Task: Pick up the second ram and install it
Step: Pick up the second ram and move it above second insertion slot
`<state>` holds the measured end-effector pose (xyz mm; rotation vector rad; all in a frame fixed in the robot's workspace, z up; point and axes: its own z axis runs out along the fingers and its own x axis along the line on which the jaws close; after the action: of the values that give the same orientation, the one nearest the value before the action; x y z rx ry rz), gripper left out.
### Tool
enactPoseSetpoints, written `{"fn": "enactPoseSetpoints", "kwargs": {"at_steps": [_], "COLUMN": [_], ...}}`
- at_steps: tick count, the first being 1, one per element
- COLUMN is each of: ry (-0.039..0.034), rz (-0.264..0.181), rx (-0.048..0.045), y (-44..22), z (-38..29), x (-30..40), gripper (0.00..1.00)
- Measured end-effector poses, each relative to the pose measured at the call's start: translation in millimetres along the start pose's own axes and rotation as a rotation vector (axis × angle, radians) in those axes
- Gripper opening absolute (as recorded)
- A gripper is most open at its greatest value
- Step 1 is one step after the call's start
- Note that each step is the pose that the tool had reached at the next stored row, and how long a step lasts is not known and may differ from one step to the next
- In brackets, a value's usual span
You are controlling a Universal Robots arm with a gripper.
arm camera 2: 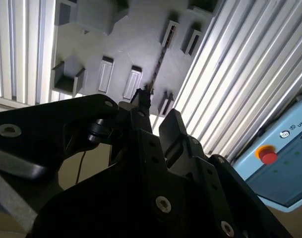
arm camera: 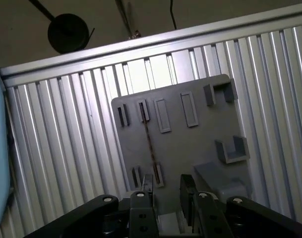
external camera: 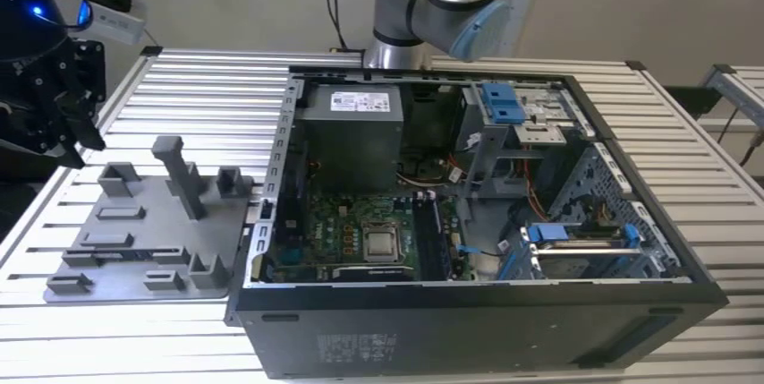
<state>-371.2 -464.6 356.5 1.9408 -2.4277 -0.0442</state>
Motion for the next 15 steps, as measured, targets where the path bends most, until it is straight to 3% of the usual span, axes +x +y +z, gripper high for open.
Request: {"fn": "enactPoseSetpoints", "kwargs": {"at_steps": [15], "ry": [-0.0001], "rz": [0.0], "rx": [0.0005], "y": [3.0], "z": [8.6], "x": [0.7], "gripper": [0.36]}}
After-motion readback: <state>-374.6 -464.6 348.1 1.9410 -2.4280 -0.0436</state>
